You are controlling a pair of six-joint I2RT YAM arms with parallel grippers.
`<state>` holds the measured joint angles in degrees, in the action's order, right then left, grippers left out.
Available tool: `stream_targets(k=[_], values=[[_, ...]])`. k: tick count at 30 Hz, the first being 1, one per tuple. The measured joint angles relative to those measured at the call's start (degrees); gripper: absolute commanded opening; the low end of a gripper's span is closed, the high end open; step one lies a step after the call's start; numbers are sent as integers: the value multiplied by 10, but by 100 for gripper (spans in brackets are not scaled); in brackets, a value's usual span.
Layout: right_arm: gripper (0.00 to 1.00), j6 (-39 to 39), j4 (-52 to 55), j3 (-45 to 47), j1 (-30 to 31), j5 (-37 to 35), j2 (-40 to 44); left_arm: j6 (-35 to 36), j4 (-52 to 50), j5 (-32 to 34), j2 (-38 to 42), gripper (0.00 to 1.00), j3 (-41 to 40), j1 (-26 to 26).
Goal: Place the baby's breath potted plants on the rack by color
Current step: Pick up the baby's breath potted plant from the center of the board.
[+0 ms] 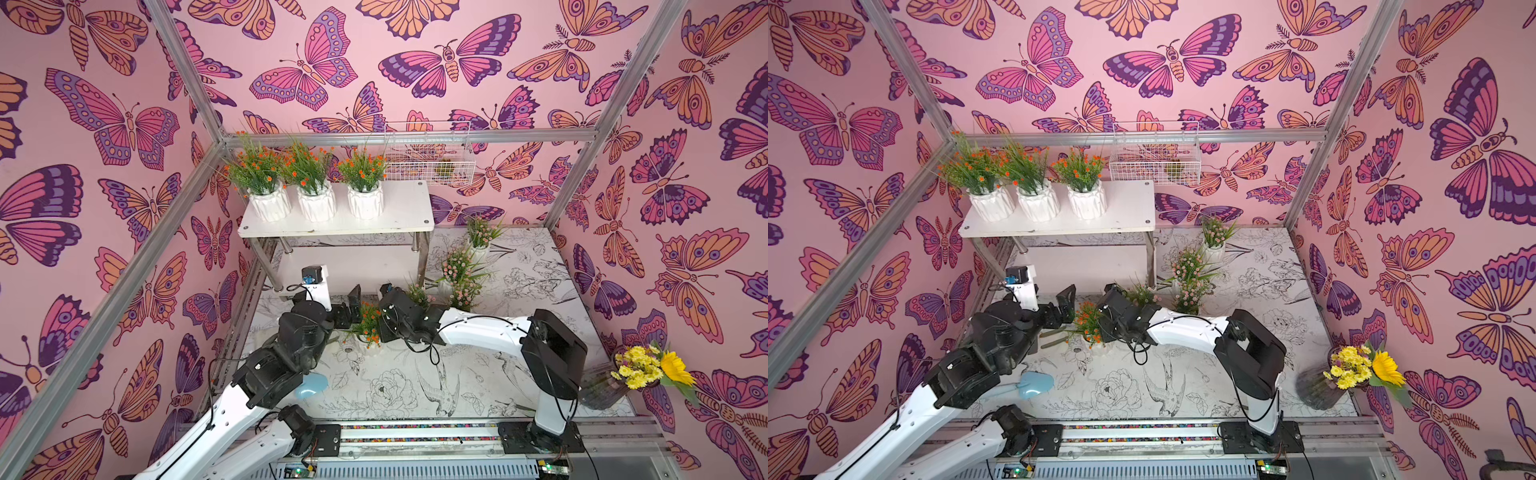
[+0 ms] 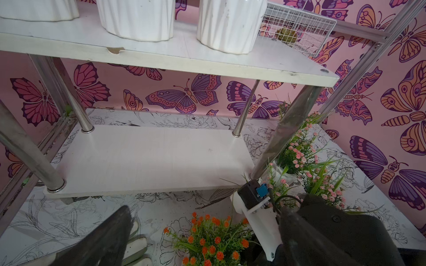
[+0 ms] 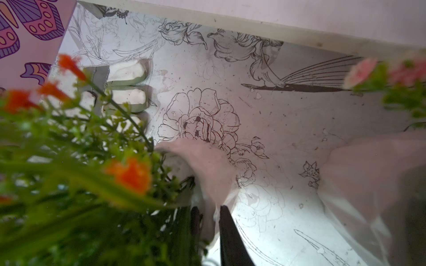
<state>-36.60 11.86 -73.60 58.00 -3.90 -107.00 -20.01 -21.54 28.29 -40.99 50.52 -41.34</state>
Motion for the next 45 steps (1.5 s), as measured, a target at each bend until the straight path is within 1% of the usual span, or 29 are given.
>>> stream_targets(k=[9,16,17,18,21,29,35,39,45], values=[[18,2,15,-38,-3,-7,-37,0,0,0,-4,100,0,0],[17,4,28,-56,-3,-11,-47,0,0,0,-3,100,0,0],[17,5,29,-57,-3,-12,-48,0,0,0,-3,100,0,0],[14,6,30,-58,-3,-12,-49,0,0,0,-3,100,0,0],[0,9,39,-65,-3,-12,-49,0,0,0,-4,100,0,0],[0,33,54,-66,-5,-7,-44,-1,0,-4,-4,100,-2,0],[0,68,124,-49,-17,1,0,-5,-1,-9,-4,100,-7,0],[0,84,165,-25,-20,1,54,-9,0,-17,-7,100,-11,0],[0,94,195,9,-23,15,136,-9,2,-35,-19,100,-19,0]])
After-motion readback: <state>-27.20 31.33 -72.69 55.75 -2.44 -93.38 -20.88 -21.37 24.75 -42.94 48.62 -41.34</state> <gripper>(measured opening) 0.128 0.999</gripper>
